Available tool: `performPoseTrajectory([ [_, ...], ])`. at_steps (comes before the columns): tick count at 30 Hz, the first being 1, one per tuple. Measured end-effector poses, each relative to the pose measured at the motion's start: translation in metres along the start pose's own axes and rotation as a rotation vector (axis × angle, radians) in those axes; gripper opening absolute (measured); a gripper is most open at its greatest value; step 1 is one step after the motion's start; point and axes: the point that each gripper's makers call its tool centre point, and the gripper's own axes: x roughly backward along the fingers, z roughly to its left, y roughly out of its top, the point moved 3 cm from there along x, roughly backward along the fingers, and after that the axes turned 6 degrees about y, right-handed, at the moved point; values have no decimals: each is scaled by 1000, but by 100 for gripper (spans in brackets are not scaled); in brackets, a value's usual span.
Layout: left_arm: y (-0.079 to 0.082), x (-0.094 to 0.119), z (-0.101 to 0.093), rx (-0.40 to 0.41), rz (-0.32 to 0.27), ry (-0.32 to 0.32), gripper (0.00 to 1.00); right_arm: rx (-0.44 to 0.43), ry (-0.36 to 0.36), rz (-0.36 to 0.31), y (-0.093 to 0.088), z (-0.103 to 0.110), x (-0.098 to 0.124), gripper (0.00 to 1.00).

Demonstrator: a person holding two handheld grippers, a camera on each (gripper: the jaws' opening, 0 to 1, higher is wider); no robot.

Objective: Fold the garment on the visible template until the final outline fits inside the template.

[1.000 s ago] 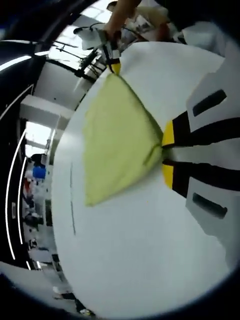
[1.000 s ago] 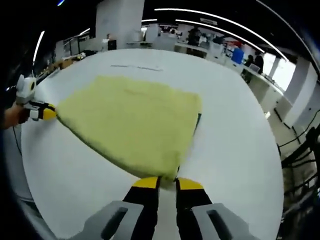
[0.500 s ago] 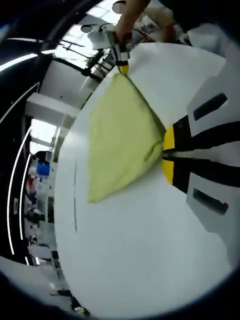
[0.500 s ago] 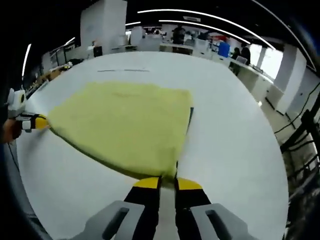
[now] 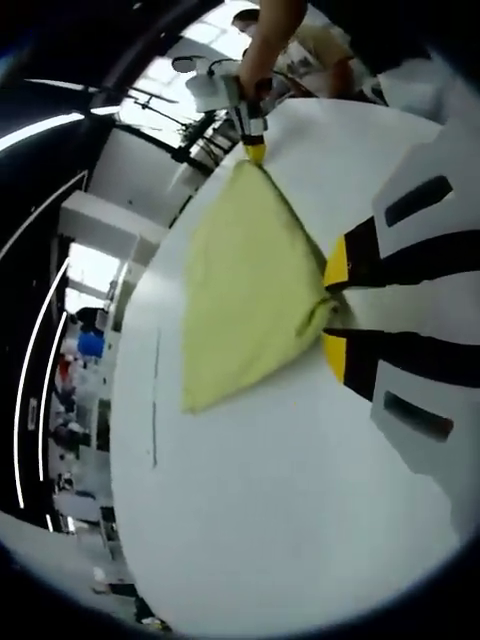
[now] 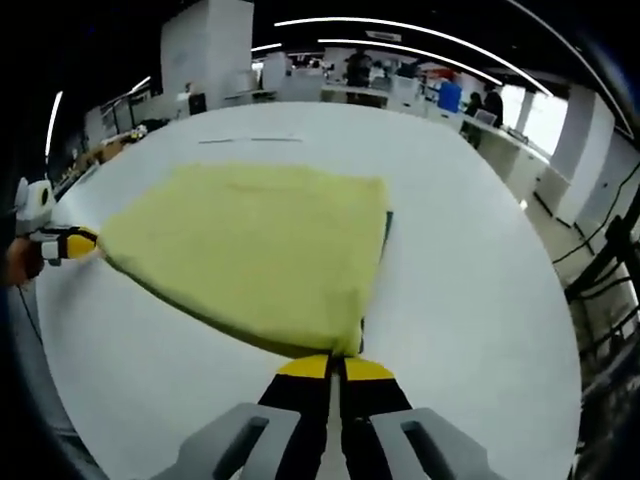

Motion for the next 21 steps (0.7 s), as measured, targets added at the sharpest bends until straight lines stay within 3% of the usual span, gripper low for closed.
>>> performPoseTrajectory([
  [12, -3, -5, 2, 18, 23, 6, 1, -1, -16, -2, 2, -5, -2, 0],
  [21, -2, -3, 7, 18, 16, 28, 0, 29, -33, -2, 2, -9, 0, 0],
])
